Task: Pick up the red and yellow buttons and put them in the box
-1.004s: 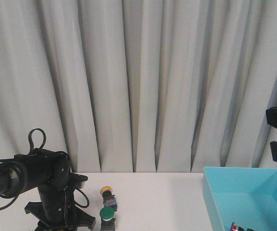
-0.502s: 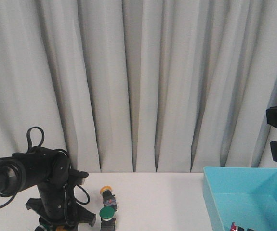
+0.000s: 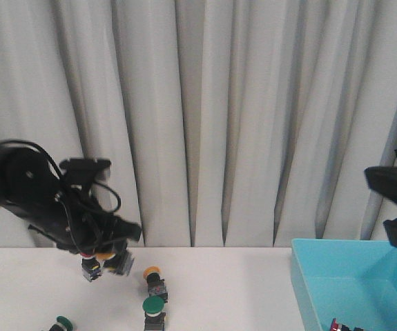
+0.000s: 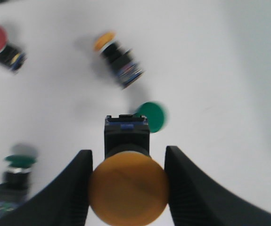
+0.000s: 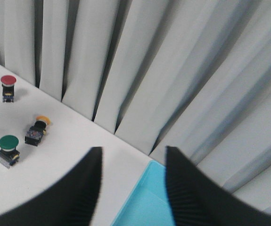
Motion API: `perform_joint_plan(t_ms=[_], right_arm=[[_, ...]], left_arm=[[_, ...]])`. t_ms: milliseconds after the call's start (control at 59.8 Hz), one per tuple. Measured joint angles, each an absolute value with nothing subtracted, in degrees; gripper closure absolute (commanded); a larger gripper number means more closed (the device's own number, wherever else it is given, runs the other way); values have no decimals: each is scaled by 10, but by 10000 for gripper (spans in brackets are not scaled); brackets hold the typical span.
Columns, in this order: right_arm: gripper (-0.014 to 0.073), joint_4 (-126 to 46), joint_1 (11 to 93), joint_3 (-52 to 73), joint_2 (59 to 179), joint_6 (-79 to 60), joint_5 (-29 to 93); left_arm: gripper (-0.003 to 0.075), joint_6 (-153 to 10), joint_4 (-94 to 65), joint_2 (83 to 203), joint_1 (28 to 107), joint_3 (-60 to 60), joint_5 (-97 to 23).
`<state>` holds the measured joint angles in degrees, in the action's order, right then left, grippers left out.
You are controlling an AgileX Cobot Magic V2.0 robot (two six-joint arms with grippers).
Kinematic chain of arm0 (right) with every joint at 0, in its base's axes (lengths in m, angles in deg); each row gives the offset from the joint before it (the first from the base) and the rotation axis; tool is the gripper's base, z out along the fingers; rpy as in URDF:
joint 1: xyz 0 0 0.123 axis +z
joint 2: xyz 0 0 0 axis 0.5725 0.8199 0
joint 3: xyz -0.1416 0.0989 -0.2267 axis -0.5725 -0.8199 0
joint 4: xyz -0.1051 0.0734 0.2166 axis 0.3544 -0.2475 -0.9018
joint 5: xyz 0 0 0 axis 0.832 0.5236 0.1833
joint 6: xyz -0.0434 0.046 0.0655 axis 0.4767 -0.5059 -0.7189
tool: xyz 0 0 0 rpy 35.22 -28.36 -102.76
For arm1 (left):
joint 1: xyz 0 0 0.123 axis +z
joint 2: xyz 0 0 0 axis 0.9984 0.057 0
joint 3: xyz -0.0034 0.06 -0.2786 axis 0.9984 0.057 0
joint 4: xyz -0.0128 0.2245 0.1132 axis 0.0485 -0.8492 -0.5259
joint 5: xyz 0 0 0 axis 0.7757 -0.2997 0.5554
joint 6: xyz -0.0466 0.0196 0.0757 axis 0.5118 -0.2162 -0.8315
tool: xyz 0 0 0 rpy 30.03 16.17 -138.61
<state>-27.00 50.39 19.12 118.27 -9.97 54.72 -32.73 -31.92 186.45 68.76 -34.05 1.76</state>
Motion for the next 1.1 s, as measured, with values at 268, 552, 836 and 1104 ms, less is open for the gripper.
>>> perform_joint_plan(t_ms=[268, 552, 836, 1104], right_arm=[[-41, -279, 512, 191, 1224, -77, 548], [-3, -279, 610, 191, 1269, 40, 538], [5, -279, 661, 191, 1304, 122, 522], [5, -279, 664, 191, 1308, 146, 502]], left_arm=[[726, -463, -115, 1786, 688, -340, 16], [726, -491, 113, 1761, 688, -340, 22], [726, -543, 231, 1761, 688, -340, 65], [724, -590, 255, 1761, 688, -340, 106]])
